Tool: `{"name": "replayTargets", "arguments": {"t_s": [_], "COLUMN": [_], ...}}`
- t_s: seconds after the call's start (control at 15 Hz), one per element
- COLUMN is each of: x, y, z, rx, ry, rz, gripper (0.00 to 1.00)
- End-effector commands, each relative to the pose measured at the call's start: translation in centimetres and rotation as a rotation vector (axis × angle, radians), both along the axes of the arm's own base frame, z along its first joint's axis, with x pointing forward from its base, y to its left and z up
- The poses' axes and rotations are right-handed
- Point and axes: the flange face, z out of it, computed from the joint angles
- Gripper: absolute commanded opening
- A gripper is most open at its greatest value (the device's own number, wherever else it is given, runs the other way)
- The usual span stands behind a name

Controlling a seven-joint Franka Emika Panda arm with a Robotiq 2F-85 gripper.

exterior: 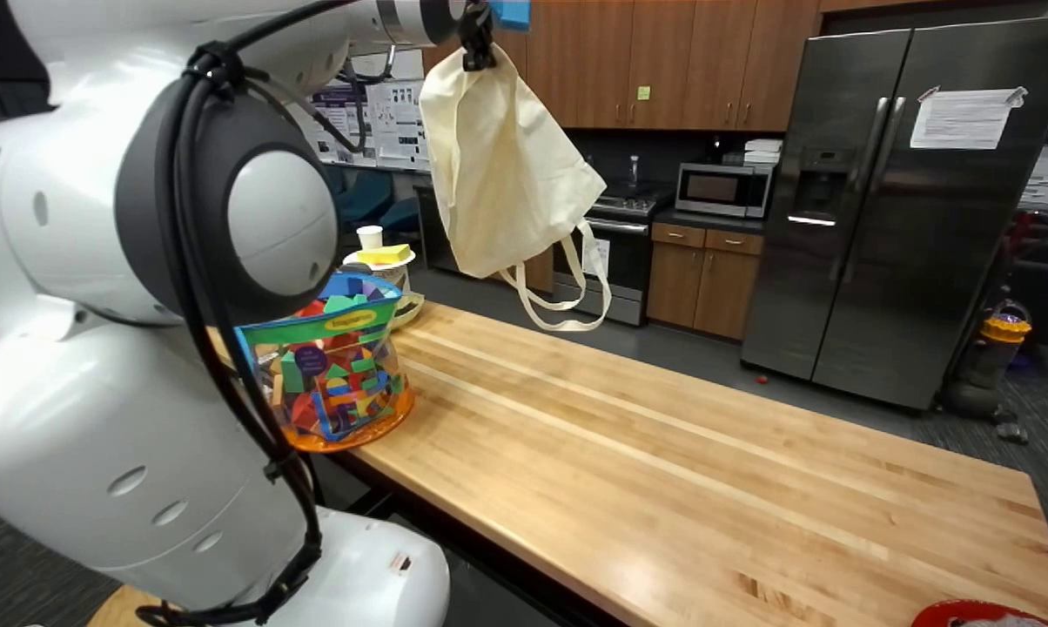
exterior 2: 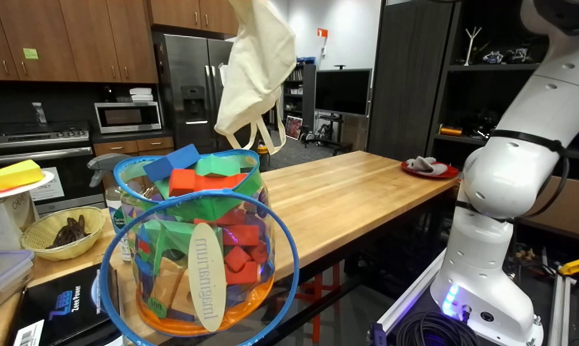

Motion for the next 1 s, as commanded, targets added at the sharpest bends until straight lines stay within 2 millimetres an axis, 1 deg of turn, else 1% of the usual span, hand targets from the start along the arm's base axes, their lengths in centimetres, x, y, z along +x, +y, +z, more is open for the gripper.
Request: {"name": "replayTargets", "arguments": {"t_s": [0.0, 0.2, 0.33, 0.8, 0.93], "x": [-2.2, -4.3, -5.6, -9.8, -11.0], "y": [0.7, 1.2, 1.0, -1.4, -2.0], "z": [2.2, 2.5, 2.5, 1.5, 1.6], "rx": [-0.021, -0.044, -0.049, -0.037, -0.012], "ry": [-0.044, -0.029, -0.031, -0.033, -0.044], "rz": [0.080, 0.151, 0.170, 0.162, 0.146], "gripper": [0.01, 0.01, 0.01, 0.01, 0.01]}}
